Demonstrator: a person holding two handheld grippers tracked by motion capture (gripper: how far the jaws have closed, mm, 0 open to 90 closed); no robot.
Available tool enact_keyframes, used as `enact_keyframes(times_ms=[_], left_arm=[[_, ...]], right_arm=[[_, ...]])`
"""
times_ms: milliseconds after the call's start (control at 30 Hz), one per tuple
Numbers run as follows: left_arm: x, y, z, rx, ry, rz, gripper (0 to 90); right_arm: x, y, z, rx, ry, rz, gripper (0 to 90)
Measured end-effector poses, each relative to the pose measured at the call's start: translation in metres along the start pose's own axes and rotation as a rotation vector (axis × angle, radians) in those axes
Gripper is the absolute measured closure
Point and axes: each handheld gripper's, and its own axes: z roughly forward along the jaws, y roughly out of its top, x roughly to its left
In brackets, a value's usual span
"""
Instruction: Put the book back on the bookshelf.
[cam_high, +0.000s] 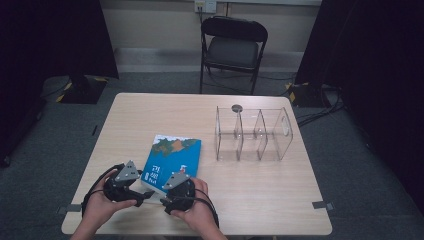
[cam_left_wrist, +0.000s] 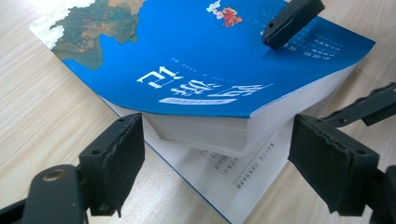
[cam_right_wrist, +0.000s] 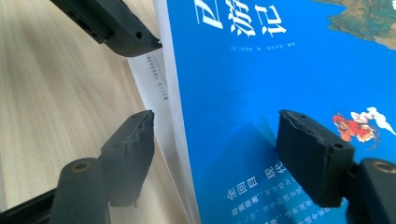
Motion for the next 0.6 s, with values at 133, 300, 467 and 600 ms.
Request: enact_keyframes(times_ms=[133,300,467,600], left_arm=[[-0.0005,0.0005,-0.0004,0.006,0.002,0.000,18.4],[-0.0004,0.0001,-0.0004,0.000,-0.002,-0.006,19.1],[0.0010,-0.0014,-0.0007,-0.017,-0.019,-0.036,18.7],[0.0025,-0.0027,-0.0053,-0.047,-0.042,-0.046,22.1]], right_arm=[[0.0024,0.0013,0.0020,0.001,-0.026,-0.029,30.9],[-0.0004,-0.0014,0.0012,-0.028,-0.043,-0.015,39.6],[0.0023,-0.0001,-0.0008,-0.027,-0.045,-0.070,51.0],[0.0023,0.0029,-0.0047,-0.010,-0.030,-0.066,59.5]])
